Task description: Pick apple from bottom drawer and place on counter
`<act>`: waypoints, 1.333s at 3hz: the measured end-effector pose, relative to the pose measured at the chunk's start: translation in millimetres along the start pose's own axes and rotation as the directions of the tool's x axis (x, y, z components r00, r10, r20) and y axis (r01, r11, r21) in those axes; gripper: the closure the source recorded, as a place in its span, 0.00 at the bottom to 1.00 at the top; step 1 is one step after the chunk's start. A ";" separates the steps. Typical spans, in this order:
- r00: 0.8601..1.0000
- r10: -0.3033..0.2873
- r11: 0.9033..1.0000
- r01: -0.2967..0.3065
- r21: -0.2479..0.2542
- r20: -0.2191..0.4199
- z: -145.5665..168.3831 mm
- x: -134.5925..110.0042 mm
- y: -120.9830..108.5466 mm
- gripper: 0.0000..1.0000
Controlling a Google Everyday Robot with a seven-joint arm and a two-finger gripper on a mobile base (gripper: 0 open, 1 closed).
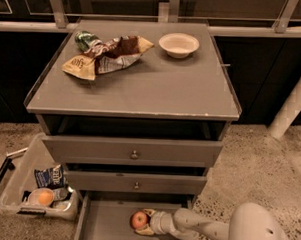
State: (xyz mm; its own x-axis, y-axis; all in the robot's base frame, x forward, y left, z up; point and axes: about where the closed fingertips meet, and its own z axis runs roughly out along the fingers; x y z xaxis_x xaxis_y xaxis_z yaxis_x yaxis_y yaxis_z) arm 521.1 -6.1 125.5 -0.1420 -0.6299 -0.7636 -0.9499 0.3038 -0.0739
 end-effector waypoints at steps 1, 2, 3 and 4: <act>1.000 0.000 1.000 0.000 0.000 0.000 0.0 0.0 0.0 0.65; 1.000 0.000 1.000 0.000 0.000 0.000 -0.1 -0.1 0.1 0.89; 1.000 0.004 1.000 -0.004 -0.017 0.001 -5.4 -3.0 4.2 1.00; 0.999 0.023 0.999 -0.021 -0.044 0.026 -35.6 -9.2 9.6 1.00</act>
Offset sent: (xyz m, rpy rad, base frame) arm 0.0000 0.0000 0.0000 0.0000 0.0000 0.0000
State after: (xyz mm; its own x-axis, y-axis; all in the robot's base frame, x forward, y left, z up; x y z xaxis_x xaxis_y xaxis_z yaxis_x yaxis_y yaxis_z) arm 503.4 -22.8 154.7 -0.1561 -0.6037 -0.7818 -0.9580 0.2852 -0.0290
